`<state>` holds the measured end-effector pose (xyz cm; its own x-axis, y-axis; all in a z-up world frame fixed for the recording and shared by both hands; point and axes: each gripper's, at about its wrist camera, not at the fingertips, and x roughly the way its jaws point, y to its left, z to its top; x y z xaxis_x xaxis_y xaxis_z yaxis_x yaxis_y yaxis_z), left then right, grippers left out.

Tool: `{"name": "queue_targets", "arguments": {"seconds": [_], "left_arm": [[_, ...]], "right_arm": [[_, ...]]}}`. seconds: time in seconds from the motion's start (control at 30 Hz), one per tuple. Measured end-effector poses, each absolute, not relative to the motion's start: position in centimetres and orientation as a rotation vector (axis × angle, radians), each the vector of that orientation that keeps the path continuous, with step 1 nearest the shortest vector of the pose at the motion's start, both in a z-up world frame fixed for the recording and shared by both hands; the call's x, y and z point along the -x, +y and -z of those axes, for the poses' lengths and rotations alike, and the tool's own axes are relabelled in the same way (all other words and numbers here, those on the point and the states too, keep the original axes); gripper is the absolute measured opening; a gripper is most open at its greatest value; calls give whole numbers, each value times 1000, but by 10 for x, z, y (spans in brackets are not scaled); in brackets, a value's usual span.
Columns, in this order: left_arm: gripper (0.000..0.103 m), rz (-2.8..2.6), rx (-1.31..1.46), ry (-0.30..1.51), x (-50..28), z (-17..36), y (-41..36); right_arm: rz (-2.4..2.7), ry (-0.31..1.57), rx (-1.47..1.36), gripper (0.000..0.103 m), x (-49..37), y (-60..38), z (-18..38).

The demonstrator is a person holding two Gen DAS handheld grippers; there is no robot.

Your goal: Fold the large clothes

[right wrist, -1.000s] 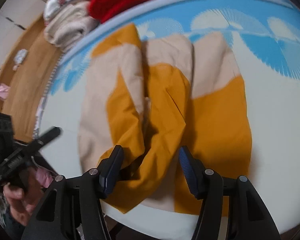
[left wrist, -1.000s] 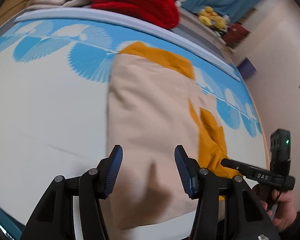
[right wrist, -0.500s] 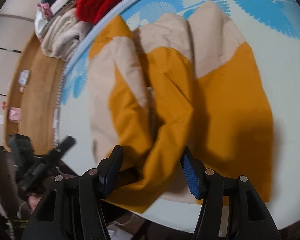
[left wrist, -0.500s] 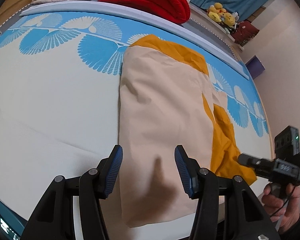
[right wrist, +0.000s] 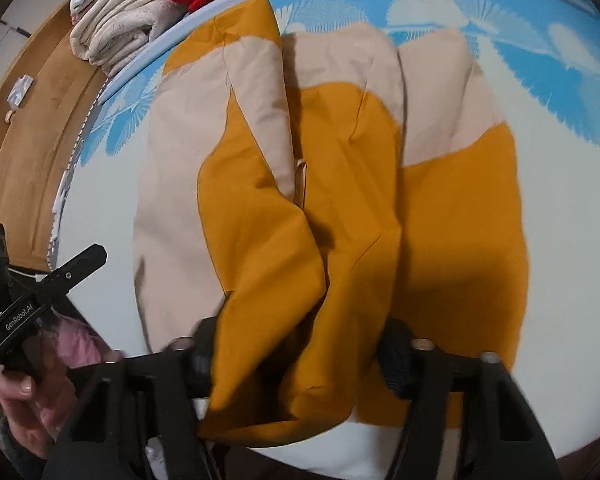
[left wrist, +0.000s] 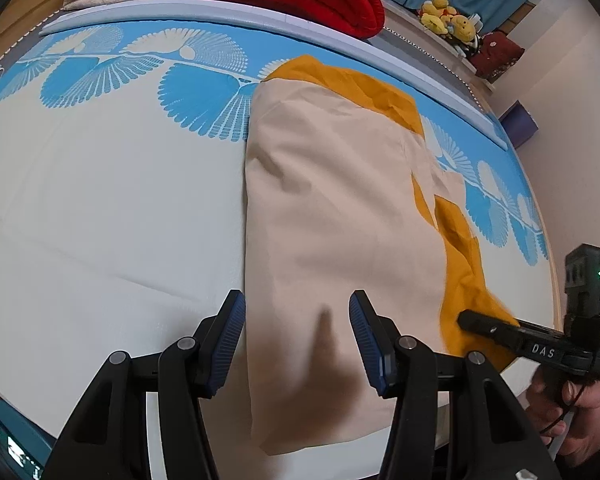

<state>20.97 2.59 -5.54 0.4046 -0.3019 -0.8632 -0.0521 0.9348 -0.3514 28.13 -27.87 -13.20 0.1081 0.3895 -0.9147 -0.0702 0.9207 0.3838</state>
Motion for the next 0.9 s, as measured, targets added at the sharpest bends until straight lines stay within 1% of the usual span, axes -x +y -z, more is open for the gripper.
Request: {"name": "queue_targets", "arguments": {"seconds": [0.03,0.07,0.17,0.3,0.37,0.43,0.5,0.57,0.67,0.73,0.77,0.83,0.9], "left_arm": [[49,162,351,1147,-210,55,25],[49,164,354,1141,-210,54,25],[49,170,358,1130,-210,52,22],[49,214,342,1116,-210,47,12],[49,248,326,1122,-211,46,3],[49,309,318,1146,-212,49,-9],[49,366,311,1177,-213,53,-20],[49,416,268,1225,-213,61,-37],[49,435,144,1321,-209,81,-59],[50,418,71,1363,-206,92,-68],[51,407,39,1383,-205,98,-70],[52,402,16,1413,-203,105,-72],[52,403,-3,1420,-201,107,-75]], "right_arm": [[-346,1415,-282,25,-282,-280,129],[-360,1397,-304,14,-282,-283,125],[-425,1293,-321,9,-277,-291,98],[-551,1064,-393,9,-259,-317,38],[-529,1031,-393,9,-249,-340,30],[-455,1068,-385,9,-248,-364,37],[-327,1163,-326,9,-248,-383,58],[-199,1296,-254,9,-251,-395,94],[-183,1471,-272,11,-256,-401,140],[-213,1489,-237,18,-258,-392,147],[-217,1484,-218,25,-260,-389,148],[-205,1501,-216,35,-265,-388,153],[-205,1518,-264,38,-270,-390,158]]}}
